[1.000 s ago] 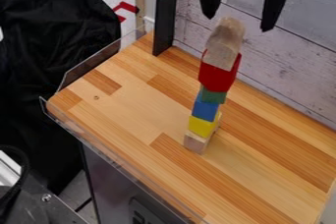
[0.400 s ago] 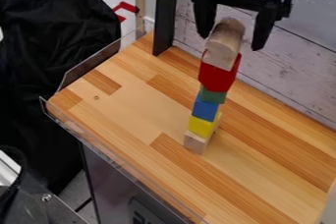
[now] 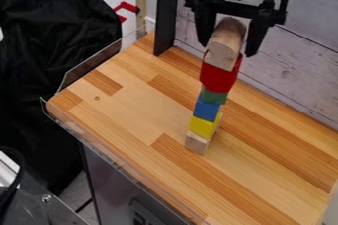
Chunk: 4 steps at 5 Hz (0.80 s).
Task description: Pick up the bar from on top of the tower and place it on the right side of the table
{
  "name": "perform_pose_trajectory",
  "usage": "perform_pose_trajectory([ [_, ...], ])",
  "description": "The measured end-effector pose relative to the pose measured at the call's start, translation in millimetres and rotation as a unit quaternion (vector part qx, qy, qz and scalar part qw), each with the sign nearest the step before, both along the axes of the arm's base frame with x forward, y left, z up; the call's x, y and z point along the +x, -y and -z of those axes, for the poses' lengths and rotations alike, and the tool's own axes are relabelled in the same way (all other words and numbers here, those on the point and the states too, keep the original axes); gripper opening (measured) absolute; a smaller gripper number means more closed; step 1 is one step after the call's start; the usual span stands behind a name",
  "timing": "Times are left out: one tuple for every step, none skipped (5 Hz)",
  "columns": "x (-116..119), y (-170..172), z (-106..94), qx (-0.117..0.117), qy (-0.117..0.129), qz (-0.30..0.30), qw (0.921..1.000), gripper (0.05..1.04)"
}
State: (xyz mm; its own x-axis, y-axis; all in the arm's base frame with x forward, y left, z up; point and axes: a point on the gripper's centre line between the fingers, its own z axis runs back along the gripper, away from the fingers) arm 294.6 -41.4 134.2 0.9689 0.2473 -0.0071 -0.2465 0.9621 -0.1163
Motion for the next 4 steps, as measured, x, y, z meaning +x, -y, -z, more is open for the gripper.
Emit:
perform_pose_trajectory([
  [0.6,0.0,-0.1,-0.003,0.001,-0.004,1.0000,0.607],
  [0.3,0.3,-0.1,-0.004,0.000,-0.005,1.0000,0.607],
  [-0.6,-0.5,0.0,-0.002,-0.003,-0.009,1.0000,0.607],
  [-4.2,-0.8,-5.3,0.014,-0.002,-0.010,0.9998,0.606],
])
